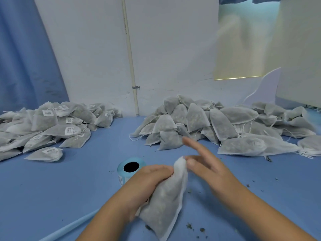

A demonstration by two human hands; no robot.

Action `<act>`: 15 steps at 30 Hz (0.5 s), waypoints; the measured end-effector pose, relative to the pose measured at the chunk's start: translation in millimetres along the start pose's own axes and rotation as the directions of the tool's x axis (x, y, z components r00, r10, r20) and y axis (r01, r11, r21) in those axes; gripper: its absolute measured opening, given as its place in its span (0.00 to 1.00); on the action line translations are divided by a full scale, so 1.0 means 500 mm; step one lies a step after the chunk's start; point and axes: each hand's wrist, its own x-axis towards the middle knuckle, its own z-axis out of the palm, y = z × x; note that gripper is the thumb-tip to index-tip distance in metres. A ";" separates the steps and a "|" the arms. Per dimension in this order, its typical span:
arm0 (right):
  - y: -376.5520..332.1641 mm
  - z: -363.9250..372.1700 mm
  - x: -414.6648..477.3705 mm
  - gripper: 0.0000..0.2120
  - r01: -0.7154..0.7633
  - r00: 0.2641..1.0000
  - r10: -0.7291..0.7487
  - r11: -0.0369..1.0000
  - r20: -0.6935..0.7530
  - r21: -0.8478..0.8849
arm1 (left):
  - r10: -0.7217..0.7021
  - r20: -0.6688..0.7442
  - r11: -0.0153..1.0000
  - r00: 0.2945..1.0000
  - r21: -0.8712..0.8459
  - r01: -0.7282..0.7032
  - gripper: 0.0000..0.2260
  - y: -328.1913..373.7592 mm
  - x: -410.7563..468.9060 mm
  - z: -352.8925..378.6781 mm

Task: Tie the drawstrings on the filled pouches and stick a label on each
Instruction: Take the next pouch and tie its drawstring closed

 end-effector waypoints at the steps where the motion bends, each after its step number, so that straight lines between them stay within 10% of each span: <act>1: 0.006 0.006 0.000 0.21 -0.036 0.997 0.038 0.999 0.068 -0.024 | -0.015 0.022 0.999 1.000 0.049 0.014 0.13 -0.001 -0.001 -0.001; 7: 0.019 0.024 0.000 0.11 -0.142 0.978 0.166 0.973 0.125 -0.182 | -0.083 -0.040 0.898 0.996 0.430 0.092 0.34 0.003 -0.003 -0.013; 15: 0.000 -0.029 0.007 0.08 -0.224 0.949 0.277 0.928 0.150 -0.298 | 0.046 0.027 0.860 0.999 0.507 -0.053 0.05 -0.003 -0.007 -0.035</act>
